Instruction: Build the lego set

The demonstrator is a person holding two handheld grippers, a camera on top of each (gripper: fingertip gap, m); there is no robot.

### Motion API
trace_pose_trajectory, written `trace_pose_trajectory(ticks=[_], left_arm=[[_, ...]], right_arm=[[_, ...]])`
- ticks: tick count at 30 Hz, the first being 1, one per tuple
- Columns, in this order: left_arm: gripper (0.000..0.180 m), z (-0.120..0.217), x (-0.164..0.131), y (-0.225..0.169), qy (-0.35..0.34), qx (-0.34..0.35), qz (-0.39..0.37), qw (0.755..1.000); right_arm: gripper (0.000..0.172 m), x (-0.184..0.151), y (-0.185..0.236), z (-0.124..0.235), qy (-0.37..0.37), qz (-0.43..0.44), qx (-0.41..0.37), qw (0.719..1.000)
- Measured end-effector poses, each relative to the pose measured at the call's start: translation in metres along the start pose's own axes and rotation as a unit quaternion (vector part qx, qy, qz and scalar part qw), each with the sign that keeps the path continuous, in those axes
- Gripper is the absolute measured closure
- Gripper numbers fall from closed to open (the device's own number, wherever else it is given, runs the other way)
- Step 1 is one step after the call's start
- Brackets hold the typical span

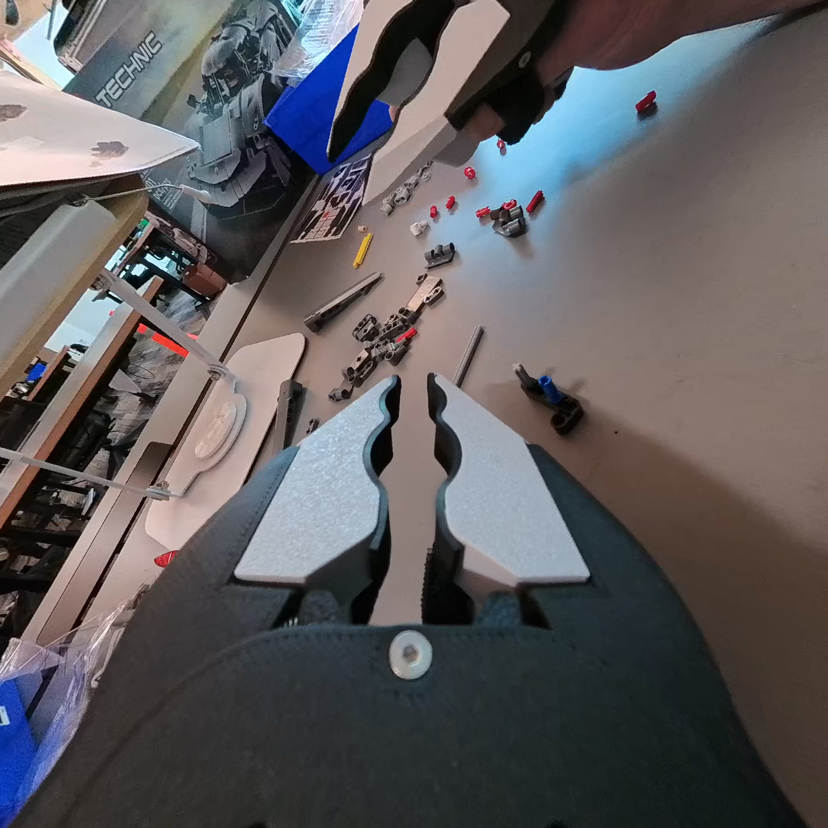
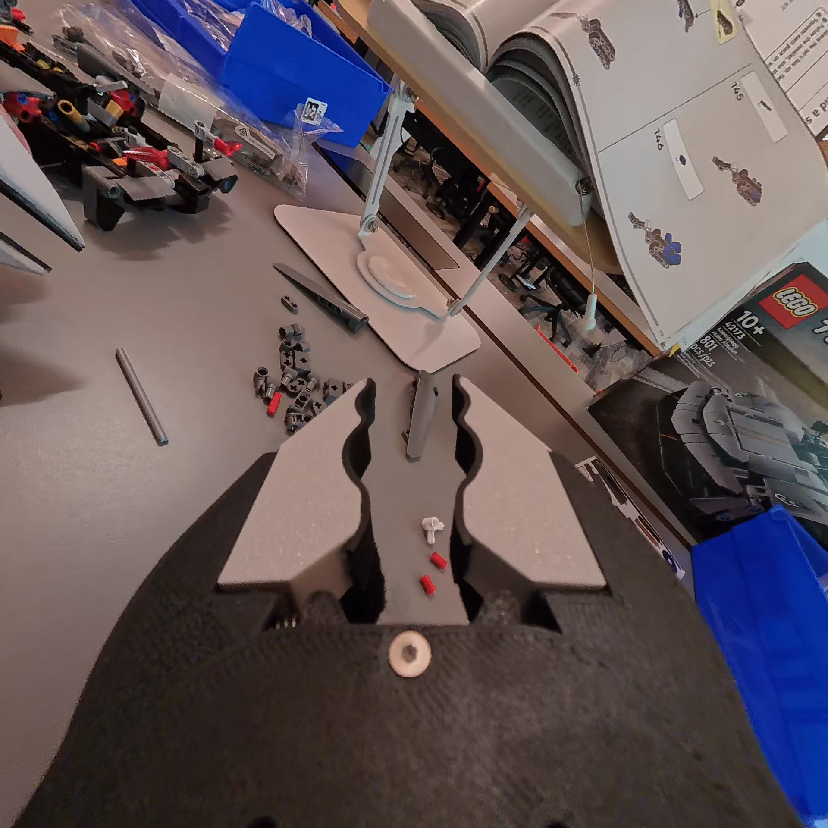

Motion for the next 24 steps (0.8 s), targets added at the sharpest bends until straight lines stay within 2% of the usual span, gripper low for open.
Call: trace_pose_trajectory(ticks=[24], left_arm=[[0.171,0.0003,0.0008,-0.0010,-0.001,-0.001,-0.005,1.000]], right_arm=[[0.140,-0.0028,-0.0020,-0.0005,0.007,0.002,-0.001,1.000]])
Point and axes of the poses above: each gripper's, where its closed fingertips meet, z back along the fingers, x out of its top, y = z × x across the jaws, the point moved 9 cm from there along z, back along the fingers
